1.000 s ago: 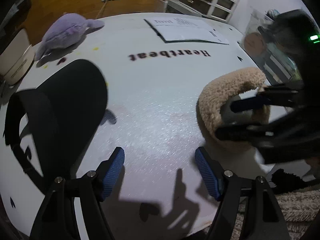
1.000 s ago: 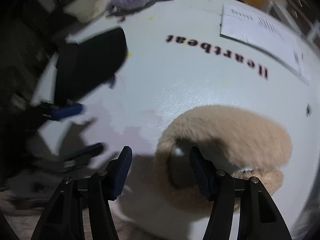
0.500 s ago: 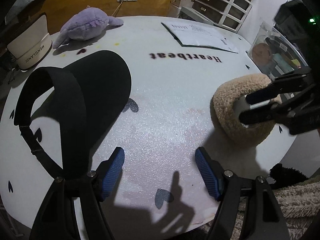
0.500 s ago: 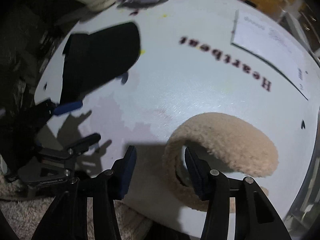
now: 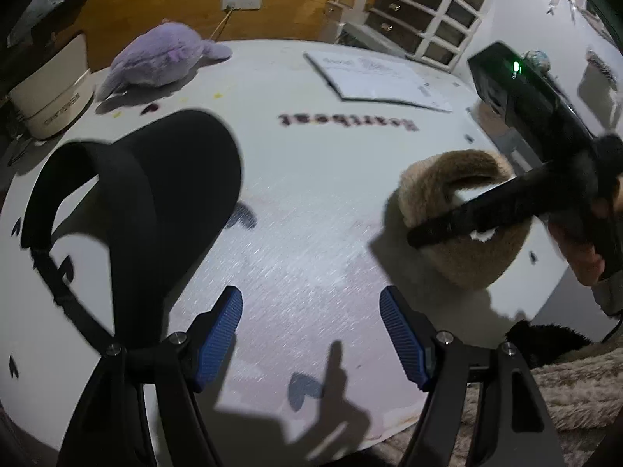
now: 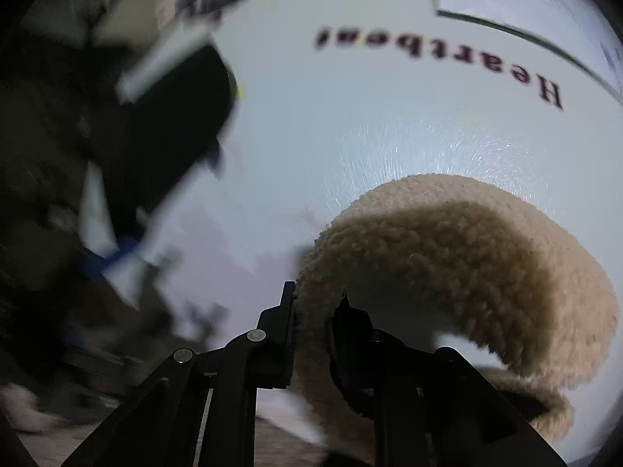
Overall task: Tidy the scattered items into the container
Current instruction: 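Pass the earmuff from the right tool into the left tool's fingers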
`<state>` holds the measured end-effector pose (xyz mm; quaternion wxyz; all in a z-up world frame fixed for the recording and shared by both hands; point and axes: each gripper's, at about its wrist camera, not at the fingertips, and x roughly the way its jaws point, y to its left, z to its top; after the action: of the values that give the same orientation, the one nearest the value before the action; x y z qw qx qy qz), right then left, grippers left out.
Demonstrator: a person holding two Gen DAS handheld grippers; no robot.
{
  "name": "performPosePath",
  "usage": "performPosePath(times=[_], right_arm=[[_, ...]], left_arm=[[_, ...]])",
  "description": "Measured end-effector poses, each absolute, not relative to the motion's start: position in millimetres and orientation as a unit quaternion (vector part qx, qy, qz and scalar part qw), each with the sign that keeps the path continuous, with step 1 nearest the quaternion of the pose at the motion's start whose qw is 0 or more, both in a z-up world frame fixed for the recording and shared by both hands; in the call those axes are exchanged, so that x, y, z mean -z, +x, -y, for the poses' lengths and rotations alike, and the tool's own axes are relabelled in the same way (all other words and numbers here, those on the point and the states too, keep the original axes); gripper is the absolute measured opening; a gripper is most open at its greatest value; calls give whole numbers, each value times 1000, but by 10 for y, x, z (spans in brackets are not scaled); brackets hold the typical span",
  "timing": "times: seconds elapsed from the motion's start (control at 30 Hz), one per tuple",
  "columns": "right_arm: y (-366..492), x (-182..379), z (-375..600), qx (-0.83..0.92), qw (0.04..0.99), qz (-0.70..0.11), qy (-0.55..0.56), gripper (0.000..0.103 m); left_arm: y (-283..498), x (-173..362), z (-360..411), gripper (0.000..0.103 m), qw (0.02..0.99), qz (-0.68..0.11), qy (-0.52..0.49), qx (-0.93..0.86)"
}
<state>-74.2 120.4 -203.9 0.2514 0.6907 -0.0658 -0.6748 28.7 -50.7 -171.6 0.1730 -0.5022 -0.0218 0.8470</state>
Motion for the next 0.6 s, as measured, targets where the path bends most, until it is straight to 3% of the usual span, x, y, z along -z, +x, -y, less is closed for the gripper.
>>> performPosePath(times=[0.17, 0.4, 0.6], right_arm=[[-890, 1784, -1704, 663, 269, 255, 650, 16], [-871, 1721, -2167, 616, 287, 416, 604, 16], [-681, 1741, -2160, 582, 293, 488, 581, 16]], left_arm=[[226, 1536, 304, 73, 227, 26, -474, -850], [183, 1375, -103, 73, 298, -8, -443, -846], [187, 1351, -493, 73, 362, -42, -423, -830]])
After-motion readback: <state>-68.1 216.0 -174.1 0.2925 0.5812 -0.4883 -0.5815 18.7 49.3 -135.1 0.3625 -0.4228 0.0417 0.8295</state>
